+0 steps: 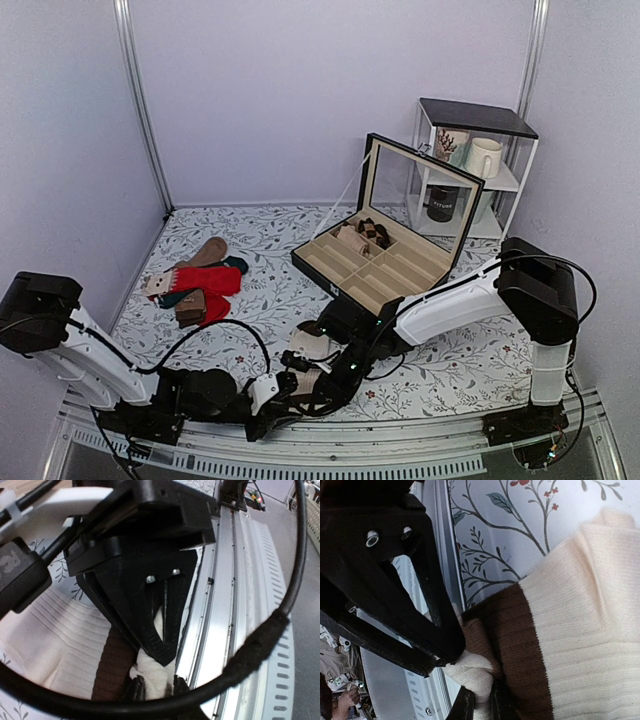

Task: Roll the socks
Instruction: Roll a pair of socks at the center of the board.

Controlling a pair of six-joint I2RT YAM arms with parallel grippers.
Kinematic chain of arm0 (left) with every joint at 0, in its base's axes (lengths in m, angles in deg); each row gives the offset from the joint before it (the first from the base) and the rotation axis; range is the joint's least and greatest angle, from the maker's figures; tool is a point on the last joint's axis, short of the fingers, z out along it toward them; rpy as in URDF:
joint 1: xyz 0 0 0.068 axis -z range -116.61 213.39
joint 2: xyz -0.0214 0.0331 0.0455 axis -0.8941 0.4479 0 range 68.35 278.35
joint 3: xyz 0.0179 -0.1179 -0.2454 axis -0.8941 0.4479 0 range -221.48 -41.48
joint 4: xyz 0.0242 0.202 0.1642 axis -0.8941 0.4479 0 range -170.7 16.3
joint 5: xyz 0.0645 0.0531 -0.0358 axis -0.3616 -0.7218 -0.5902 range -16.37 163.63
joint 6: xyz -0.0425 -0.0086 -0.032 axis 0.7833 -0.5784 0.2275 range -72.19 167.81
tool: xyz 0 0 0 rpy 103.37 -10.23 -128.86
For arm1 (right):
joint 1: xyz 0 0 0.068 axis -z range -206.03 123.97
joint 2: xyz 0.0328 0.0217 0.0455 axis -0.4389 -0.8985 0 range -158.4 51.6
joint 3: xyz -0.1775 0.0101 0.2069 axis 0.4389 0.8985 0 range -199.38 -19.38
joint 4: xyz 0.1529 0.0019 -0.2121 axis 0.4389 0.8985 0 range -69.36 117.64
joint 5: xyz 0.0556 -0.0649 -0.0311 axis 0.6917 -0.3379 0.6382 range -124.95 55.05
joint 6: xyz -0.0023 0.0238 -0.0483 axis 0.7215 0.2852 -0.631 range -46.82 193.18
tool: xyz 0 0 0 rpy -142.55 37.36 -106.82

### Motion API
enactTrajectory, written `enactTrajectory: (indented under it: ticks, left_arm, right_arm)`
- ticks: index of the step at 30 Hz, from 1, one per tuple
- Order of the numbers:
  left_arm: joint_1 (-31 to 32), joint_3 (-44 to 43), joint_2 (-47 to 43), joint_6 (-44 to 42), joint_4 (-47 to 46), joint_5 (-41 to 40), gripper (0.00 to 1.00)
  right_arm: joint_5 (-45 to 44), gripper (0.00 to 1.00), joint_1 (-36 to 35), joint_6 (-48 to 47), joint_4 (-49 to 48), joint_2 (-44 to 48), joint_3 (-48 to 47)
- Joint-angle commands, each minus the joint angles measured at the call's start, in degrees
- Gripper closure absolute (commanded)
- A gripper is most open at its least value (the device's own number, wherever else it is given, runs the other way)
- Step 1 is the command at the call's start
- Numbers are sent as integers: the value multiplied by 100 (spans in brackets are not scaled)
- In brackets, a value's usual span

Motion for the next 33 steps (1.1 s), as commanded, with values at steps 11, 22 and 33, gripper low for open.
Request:
enactTrajectory:
  ticks: [11, 22, 33]
  left_arm:
    - [64, 40, 243, 76, -256, 178, 85]
    - [-58, -1, 507, 628, 54, 341, 100]
    - [-574, 232, 988, 1820, 180, 1199, 100]
  right_arm:
    - [-629, 96, -28, 88, 602, -497, 236]
    - [-795, 86, -28, 112, 360, -282, 161]
    - [-1354, 58, -72, -958, -2466, 1348, 1397]
